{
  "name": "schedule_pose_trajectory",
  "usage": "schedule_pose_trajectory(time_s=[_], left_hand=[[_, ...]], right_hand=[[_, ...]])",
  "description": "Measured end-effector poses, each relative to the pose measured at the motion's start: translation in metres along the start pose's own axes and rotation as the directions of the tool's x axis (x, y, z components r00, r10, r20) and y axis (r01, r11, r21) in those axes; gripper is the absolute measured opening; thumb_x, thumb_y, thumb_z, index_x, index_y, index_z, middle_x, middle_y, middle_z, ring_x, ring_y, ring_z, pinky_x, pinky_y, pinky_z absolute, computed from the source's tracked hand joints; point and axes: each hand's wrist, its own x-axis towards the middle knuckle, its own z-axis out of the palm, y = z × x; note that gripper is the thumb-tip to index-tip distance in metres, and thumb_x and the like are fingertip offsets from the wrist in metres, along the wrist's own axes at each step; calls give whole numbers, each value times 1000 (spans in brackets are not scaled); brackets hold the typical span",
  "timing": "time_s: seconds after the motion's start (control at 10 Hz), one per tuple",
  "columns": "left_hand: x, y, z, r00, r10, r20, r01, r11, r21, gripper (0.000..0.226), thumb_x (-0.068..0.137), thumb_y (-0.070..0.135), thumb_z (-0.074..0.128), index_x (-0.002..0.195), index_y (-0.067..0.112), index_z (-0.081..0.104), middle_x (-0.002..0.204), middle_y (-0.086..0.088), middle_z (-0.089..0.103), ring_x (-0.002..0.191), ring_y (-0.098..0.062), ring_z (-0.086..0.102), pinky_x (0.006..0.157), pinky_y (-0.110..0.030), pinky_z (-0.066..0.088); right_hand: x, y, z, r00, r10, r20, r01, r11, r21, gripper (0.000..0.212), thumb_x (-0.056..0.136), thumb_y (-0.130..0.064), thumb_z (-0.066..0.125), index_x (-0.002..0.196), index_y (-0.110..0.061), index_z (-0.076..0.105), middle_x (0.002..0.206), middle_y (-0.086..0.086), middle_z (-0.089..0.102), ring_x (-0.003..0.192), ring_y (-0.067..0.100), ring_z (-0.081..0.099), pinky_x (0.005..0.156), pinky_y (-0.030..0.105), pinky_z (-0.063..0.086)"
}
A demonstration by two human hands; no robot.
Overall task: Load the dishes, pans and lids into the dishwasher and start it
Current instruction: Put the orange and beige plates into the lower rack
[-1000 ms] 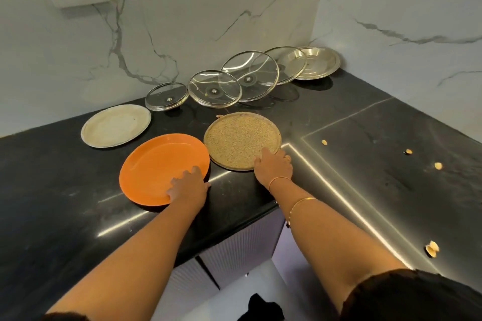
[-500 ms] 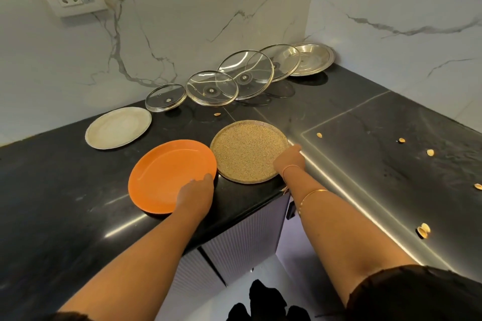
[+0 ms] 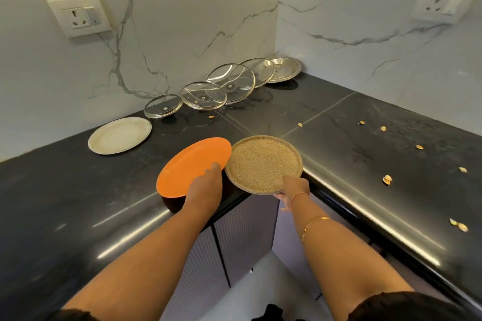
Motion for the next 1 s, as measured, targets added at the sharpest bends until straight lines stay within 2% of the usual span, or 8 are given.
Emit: schedule_pose_trajectory(time_s=[0.1,0.2,0.3,0.4,0.6,0.7,0.8,1.0], left_hand=[[-28,-3,-22,993,-34,-115,4,968,-253,23,96,7,33,118,6,41,79,-6,50,93,-35,60,68,-35,39],[-60,-14,-29,976,66,-208,-131,940,-316,17,97,9,35,109,1,43,64,0,36,85,-36,61,62,-35,36],[-101,-14,-31,952,128,-279,-236,885,-400,9,97,11,36,101,4,41,71,-12,51,70,-32,56,53,-33,30],[-140,-4,-25,928,196,-316,-325,842,-430,8,99,14,35,92,12,31,61,1,35,53,-17,37,48,-29,25],[-203,38,-11,837,289,-464,-514,705,-489,10,91,8,47,90,-2,48,58,-12,42,46,-22,36,42,-18,13],[-232,67,-4,820,436,-370,-572,635,-519,22,96,15,40,108,-3,45,74,-22,57,58,-35,52,48,-37,40],[-266,96,3,778,537,-326,-620,577,-531,25,97,18,38,114,-1,42,82,-21,59,69,-39,58,54,-40,42],[-346,156,15,725,671,-154,-605,514,-608,21,101,18,31,109,-1,38,83,-14,52,71,-32,50,58,-35,31]], right_hand=[[-46,9,-11,998,-59,-10,60,993,106,41,87,2,52,127,-7,47,124,14,57,110,36,59,72,45,41],[-86,23,-14,981,-189,-50,195,960,199,36,87,4,48,122,-7,45,113,11,53,103,33,59,69,43,50],[-125,44,-28,921,-316,-230,352,926,135,13,89,-7,40,102,-10,44,101,11,55,90,29,58,66,38,53],[-161,69,-59,769,-458,-446,473,877,-85,5,91,-12,35,92,-9,39,78,5,49,77,28,52,59,33,42],[-222,123,-154,570,-592,-569,436,805,-402,13,97,-16,35,103,-7,41,88,12,51,81,30,52,66,36,37],[-245,147,-199,538,-594,-598,373,804,-464,17,97,-15,35,106,-3,42,86,11,50,79,29,50,66,34,36],[-271,172,-241,517,-593,-616,335,803,-492,5,98,-13,34,95,-9,36,81,11,48,72,27,48,61,31,30],[-312,217,-332,523,-534,-664,179,831,-527,16,98,-12,33,110,-2,38,96,25,59,87,42,58,68,41,39]])
